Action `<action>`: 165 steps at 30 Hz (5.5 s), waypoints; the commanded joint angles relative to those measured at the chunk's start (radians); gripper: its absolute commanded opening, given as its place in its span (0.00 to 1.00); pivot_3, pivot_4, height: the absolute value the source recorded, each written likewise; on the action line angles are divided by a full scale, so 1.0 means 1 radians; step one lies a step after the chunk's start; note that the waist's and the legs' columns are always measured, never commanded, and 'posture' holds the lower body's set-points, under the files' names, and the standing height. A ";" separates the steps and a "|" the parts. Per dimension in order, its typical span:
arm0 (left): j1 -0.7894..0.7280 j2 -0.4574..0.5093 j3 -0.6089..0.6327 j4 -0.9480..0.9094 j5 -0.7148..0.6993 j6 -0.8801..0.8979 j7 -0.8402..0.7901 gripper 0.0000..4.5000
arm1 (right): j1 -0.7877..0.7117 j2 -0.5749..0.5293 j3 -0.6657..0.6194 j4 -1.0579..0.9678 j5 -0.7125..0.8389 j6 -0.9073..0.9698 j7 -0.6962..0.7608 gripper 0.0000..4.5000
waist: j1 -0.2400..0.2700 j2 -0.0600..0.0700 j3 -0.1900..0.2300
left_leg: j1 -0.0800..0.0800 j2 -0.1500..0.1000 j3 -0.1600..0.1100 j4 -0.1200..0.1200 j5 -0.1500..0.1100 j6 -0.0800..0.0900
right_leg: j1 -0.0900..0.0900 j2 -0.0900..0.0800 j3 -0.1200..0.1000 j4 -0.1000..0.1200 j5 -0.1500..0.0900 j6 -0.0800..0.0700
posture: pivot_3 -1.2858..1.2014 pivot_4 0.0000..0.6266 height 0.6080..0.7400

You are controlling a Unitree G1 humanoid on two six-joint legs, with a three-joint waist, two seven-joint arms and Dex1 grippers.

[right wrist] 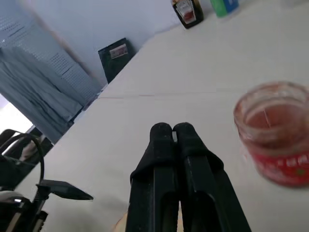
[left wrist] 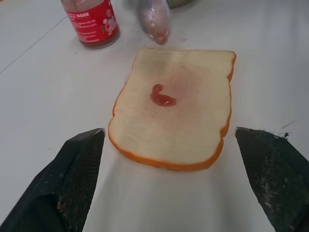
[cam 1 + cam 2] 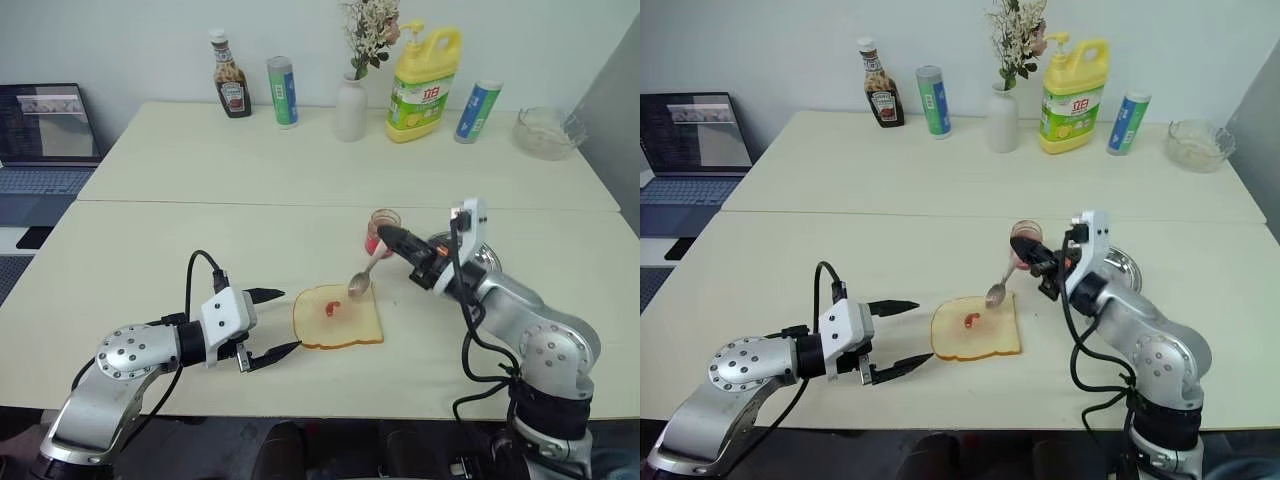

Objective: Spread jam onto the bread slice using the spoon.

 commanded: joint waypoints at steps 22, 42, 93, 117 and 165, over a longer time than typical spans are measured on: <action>-0.020 0.049 0.026 0.023 -0.022 -0.036 -0.067 1.00 | 0.088 0.093 0.082 0.169 0.119 -0.040 -0.137 0.00 | -0.007 0.000 0.000 | 0.000 0.000 0.001 -0.001 0.000 0.000 | -0.001 0.001 0.001 -0.001 0.000 0.000 | 0.52 0.24 1.00; -0.028 0.068 0.047 0.080 -0.016 -0.080 -0.073 1.00 | -0.052 0.167 0.125 0.335 0.042 -0.170 -0.118 0.00 | -0.007 0.000 0.000 | 0.000 0.002 0.001 -0.001 0.000 0.000 | -0.001 0.002 0.001 -0.001 0.000 0.000 | 0.52 0.24 1.00; -0.027 0.064 0.012 0.063 -0.005 -0.080 -0.078 1.00 | 0.016 0.130 0.032 0.330 0.264 -0.240 -0.371 0.00 | -0.008 0.000 0.000 | 0.000 0.002 0.002 -0.002 0.000 0.000 | -0.001 0.003 0.002 -0.001 -0.001 0.000 | 0.52 0.24 1.00; -0.024 0.060 0.008 0.043 -0.007 -0.072 -0.076 1.00 | -0.056 0.051 0.070 0.365 0.264 -0.198 -0.269 0.00 | -0.007 0.000 0.000 | 0.000 0.006 0.002 -0.002 0.000 0.000 | -0.002 0.006 0.001 -0.001 -0.001 -0.001 | 0.52 0.24 1.00; -0.660 -0.219 -0.348 0.066 0.017 0.307 0.047 1.00 | 0.097 -0.292 -0.267 0.382 0.218 -0.412 -0.145 0.00 | 0.000 0.001 0.000 | -0.001 0.012 0.004 0.000 0.000 0.000 | -0.004 0.015 0.004 0.000 0.002 -0.006 | 0.52 0.24 1.00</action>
